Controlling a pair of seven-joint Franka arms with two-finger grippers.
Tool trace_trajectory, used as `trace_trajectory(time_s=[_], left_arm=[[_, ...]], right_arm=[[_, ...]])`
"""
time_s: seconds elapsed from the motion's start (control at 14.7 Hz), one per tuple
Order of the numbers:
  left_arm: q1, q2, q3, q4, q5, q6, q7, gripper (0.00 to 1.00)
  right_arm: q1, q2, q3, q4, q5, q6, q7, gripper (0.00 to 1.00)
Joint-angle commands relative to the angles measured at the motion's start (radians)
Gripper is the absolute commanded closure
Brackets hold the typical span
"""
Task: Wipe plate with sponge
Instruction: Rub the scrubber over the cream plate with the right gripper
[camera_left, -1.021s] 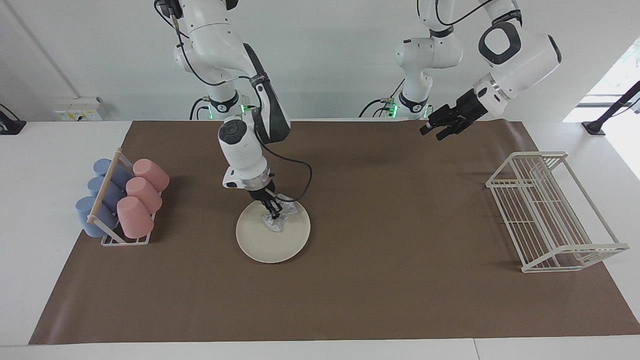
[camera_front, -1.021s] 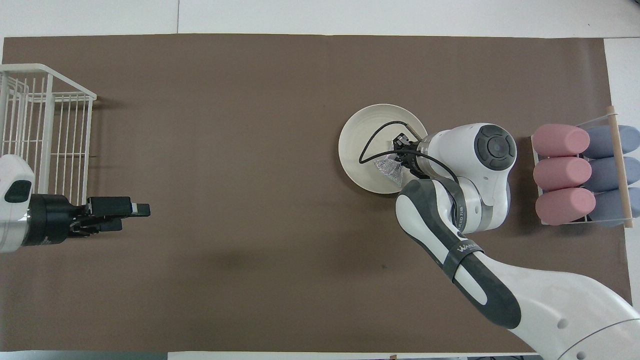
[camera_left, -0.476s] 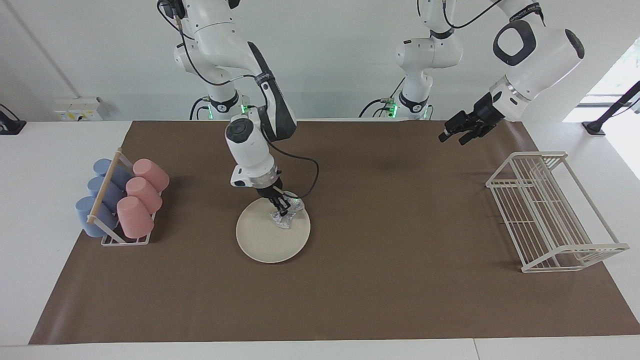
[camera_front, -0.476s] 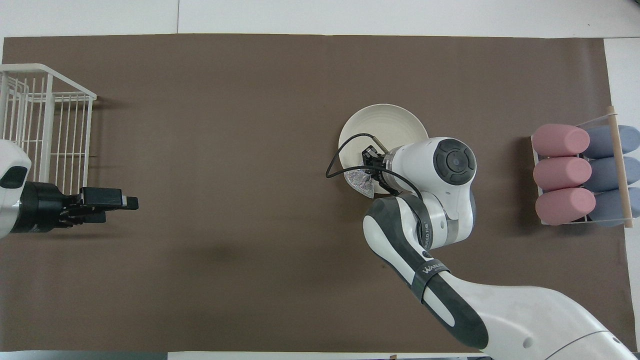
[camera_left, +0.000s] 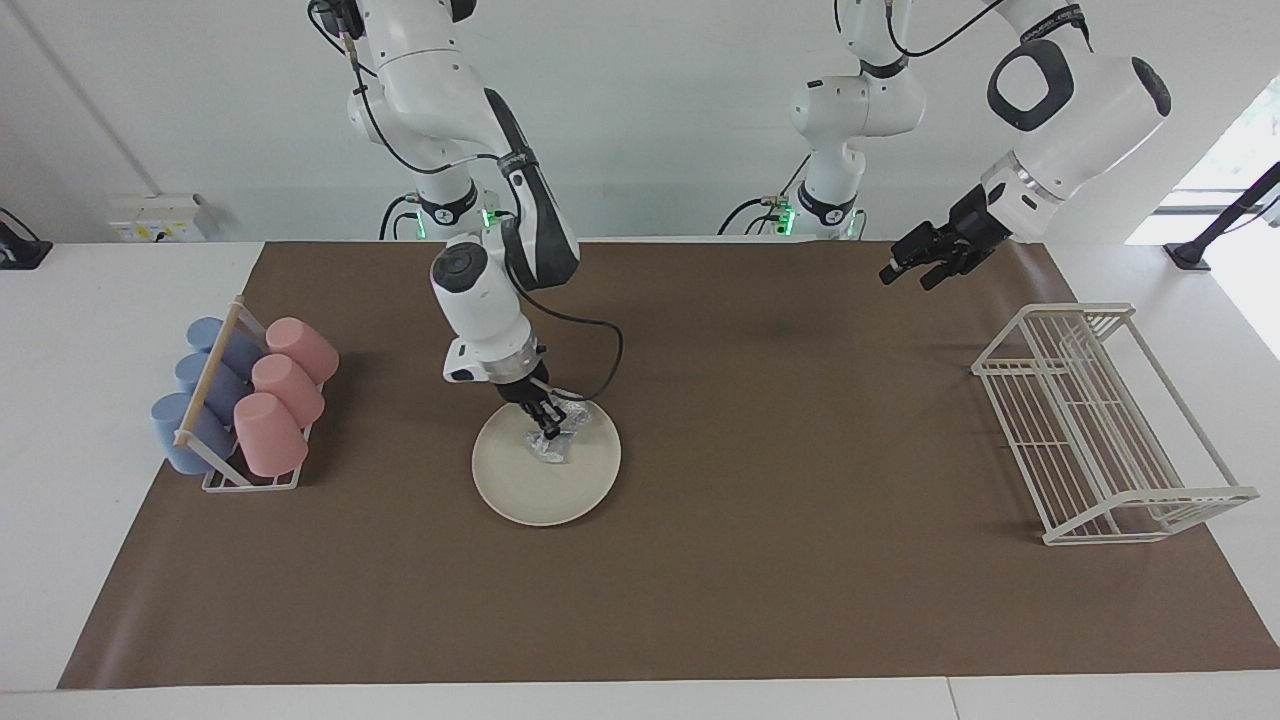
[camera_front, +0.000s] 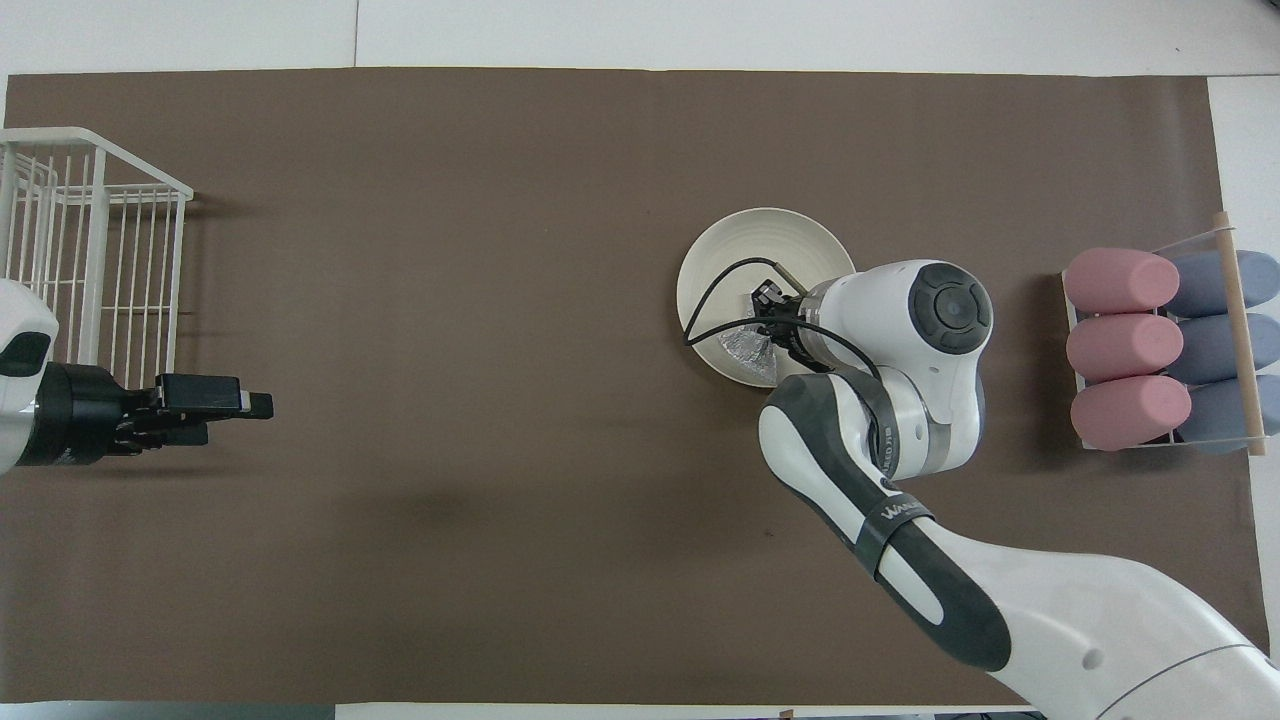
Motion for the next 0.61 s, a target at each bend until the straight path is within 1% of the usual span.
trace_trajectory(time_s=[0.0,0.14,0.27,0.41,0.54], left_arm=[[0.008,0.010,-0.008,0.022,0.026,-0.012,-0.038,0.00],[0.008,0.010,-0.008,0.022,0.026,-0.011,-0.038,0.00],[0.011,0.010,-0.004,0.022,0.026,-0.011,-0.036,0.00],[0.011,0.012,-0.004,0.022,0.026,-0.011,-0.036,0.00],[0.011,0.010,-0.004,0.022,0.026,-0.011,-0.036,0.00]], right_arm=[[-0.071,0.018,0.008,-0.007,0.019,0.012,-0.133,1.00],[-0.058,0.016,0.008,-0.011,0.019,0.013,-0.121,1.00],[-0.054,0.015,0.009,-0.014,0.019,0.015,-0.070,1.00],[0.000,0.013,0.009,-0.020,0.021,0.018,-0.013,1.00],[0.040,0.011,0.009,-0.020,0.021,0.029,0.106,1.00]])
